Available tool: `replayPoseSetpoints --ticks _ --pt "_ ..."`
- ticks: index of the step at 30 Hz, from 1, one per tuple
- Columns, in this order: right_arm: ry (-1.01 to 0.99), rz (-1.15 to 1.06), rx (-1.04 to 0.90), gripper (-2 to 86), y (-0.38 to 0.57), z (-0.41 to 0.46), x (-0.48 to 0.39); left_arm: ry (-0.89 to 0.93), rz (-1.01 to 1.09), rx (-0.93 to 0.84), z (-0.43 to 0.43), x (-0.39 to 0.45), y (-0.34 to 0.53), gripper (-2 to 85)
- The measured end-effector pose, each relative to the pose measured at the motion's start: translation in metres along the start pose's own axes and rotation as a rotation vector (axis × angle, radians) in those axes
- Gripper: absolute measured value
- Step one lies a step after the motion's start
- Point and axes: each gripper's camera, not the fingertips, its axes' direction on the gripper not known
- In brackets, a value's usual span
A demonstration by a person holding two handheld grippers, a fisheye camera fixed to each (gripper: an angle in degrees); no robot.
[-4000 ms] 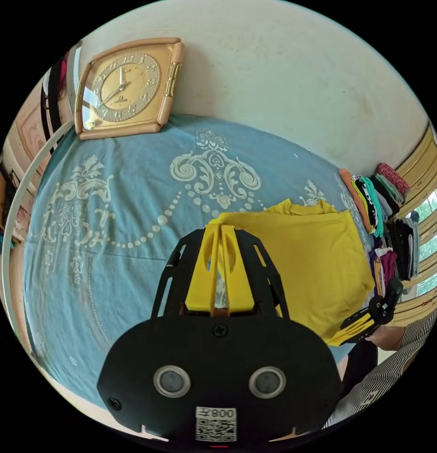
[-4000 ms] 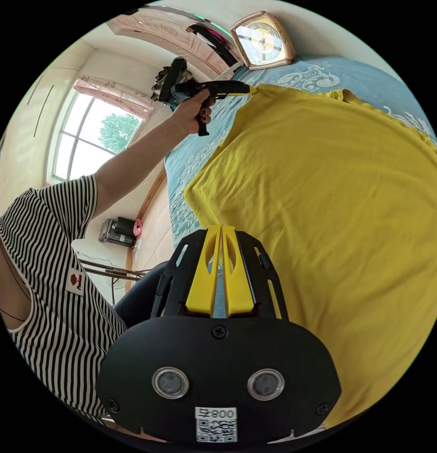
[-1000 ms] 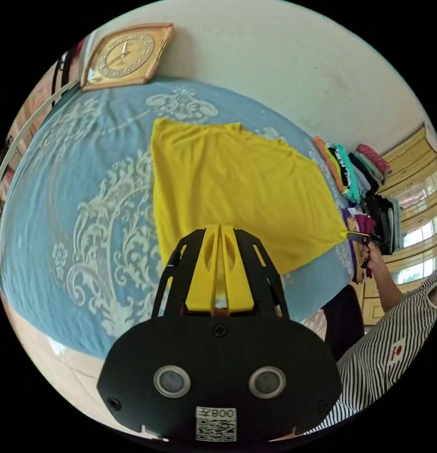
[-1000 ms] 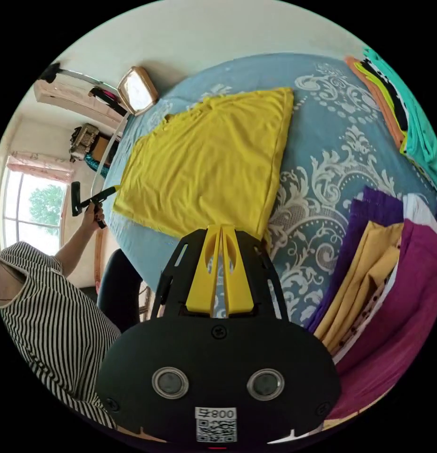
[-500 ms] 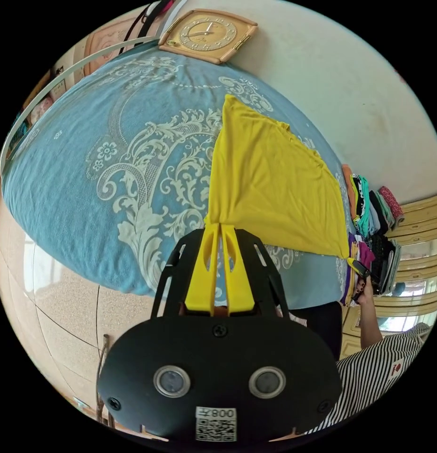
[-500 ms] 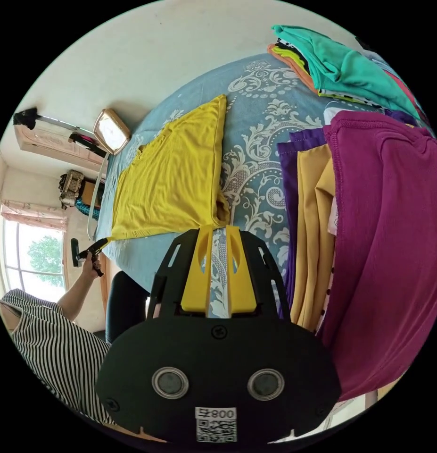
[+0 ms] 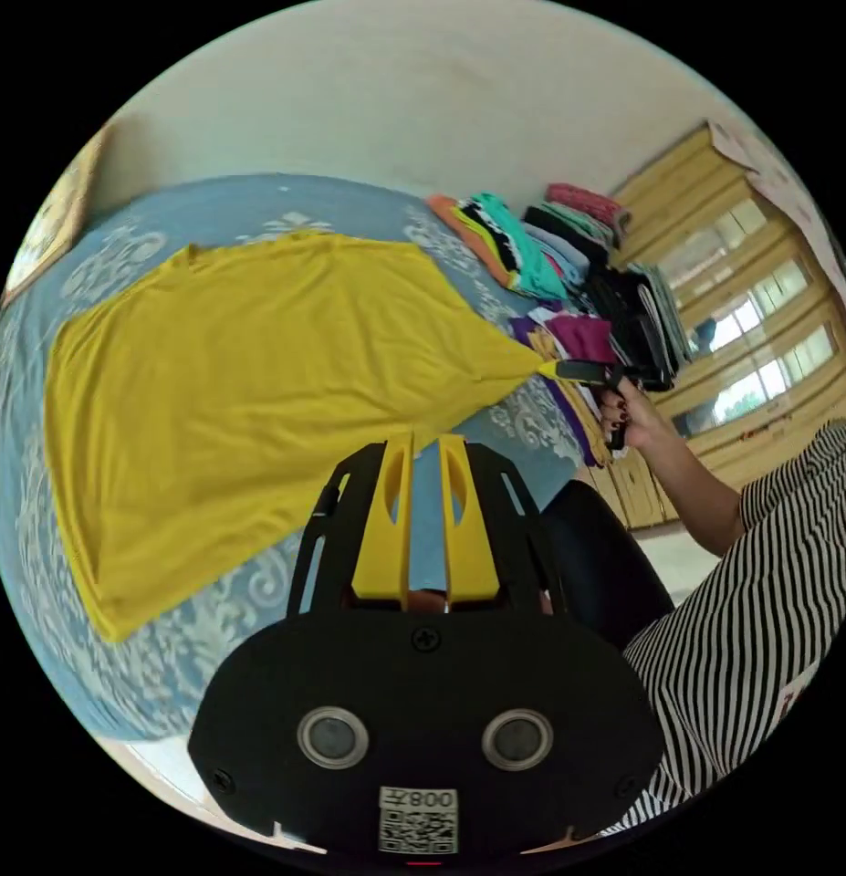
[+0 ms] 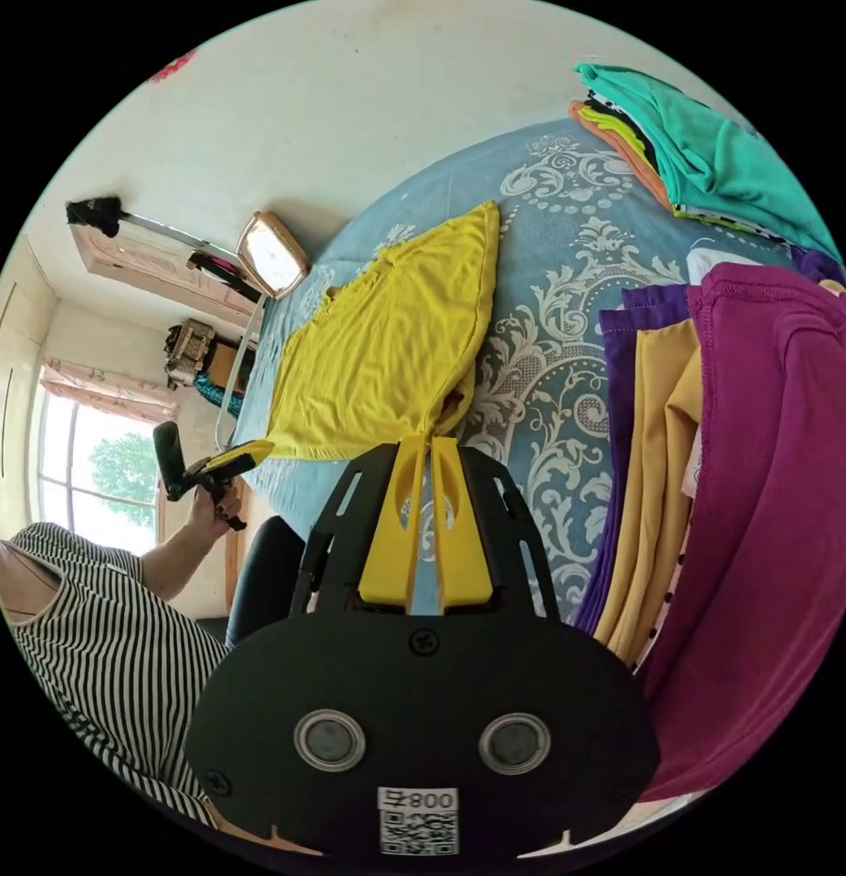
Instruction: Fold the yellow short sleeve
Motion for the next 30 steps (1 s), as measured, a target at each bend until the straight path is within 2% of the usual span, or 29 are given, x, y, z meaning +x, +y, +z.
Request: replayPoseSetpoints --ticks 4,9,11,14,16,18,21,30 --pt "-0.047 -0.062 0.032 0.7 -0.008 -0.022 -0.012 -0.008 0.268 -0.017 0.064 0.077 -0.048 7.2" --pt "-0.104 -0.119 0.041 0.7 -0.021 -0.031 -0.017 -0.270 0.510 -0.098 0.135 0.150 -0.075 3.7" --pt "-0.093 -0.136 0.025 0.7 -0.029 -0.030 -0.017 -0.354 0.517 -0.080 0.143 0.159 -0.074 2.5" --pt "-0.132 -0.144 0.041 0.7 -0.039 -0.035 -0.008 -0.347 0.438 -0.026 0.138 0.157 -0.069 1.7" --pt "-0.129 -0.120 0.080 1.0 -0.048 -0.040 0.002 -0.314 0.346 0.002 0.131 0.147 -0.066 1.5" --pt "-0.114 -0.083 0.120 1.7 -0.061 -0.043 0.015 -0.201 0.212 0.057 0.120 0.128 -0.060 1.3" --pt "-0.179 -0.019 0.162 4.9 -0.093 -0.036 0.041 -0.145 0.118 0.079 0.118 0.115 -0.052 1.3" --pt "-0.249 0.135 0.133 9.2 -0.205 0.023 0.093 -0.113 0.155 0.053 0.133 0.120 -0.038 1.2"
